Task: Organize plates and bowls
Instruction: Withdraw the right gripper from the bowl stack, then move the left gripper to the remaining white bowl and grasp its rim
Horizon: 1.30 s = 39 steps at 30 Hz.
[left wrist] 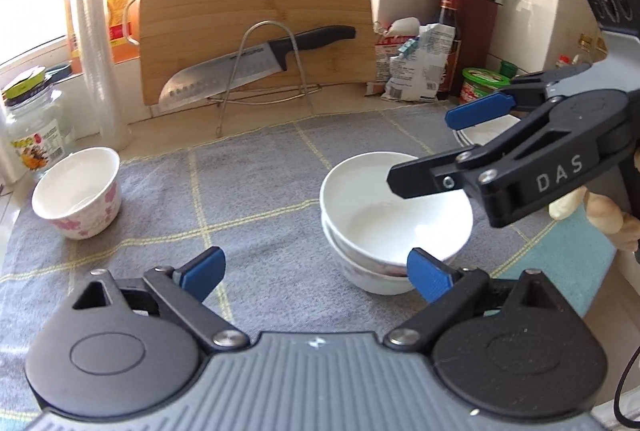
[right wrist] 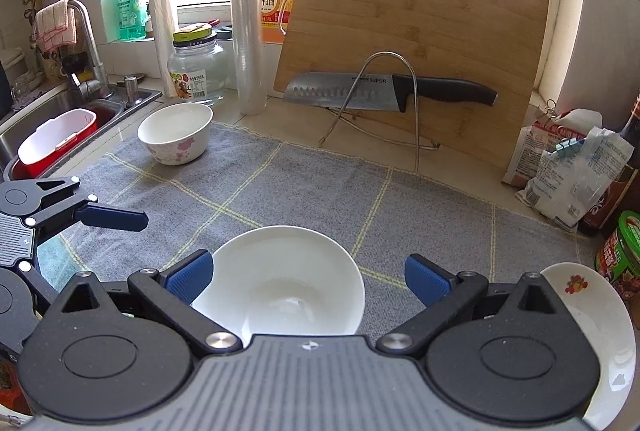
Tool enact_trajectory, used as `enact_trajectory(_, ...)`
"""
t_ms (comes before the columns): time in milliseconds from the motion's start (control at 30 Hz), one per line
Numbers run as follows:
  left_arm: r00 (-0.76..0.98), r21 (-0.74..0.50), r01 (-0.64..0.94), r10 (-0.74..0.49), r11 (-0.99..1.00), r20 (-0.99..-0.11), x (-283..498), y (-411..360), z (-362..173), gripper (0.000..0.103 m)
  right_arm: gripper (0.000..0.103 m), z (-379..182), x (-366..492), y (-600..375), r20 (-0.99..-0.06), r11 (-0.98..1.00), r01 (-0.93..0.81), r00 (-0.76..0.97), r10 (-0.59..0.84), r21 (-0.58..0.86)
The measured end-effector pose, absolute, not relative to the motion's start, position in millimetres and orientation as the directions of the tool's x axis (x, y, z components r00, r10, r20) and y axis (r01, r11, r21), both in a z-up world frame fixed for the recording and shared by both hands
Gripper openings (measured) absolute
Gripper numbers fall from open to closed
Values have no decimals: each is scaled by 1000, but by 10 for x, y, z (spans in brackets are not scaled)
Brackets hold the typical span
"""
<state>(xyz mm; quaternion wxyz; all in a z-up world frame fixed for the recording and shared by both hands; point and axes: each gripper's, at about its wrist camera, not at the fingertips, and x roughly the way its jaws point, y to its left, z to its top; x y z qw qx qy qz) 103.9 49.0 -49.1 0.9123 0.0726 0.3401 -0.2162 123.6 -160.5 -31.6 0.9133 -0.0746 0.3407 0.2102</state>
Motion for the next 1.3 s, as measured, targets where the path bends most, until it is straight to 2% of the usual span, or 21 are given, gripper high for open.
enact_trajectory(233, 710, 43, 303, -196, 952, -676, 1010, 929, -460, 97, 103, -295, 1253, -1346, -640, 872, -489, 667, 381, 10)
enact_trajectory(400, 714, 45, 253, -155, 966, -683, 1259, 1355, -479, 97, 103, -268, 1227, -1061, -632, 874, -485, 678, 375, -1)
enact_trajectory(867, 703, 62, 352, -220, 934, -676, 2140, 2372, -415, 97, 103, -446, 1408, 232, -651, 883, -466, 686, 325, -50)
enact_trajectory(1100, 649, 31, 426, -282, 904, -706, 2588, 2497, -458, 97, 103, -687, 1585, 732, -681, 847, -522, 658, 322, -104)
enact_trajectory(1300, 611, 37, 480, -304, 877, -731, 2939, 2477, -531, 97, 103, -788, 1875, 870, -698, 864, -493, 654, 290, -102)
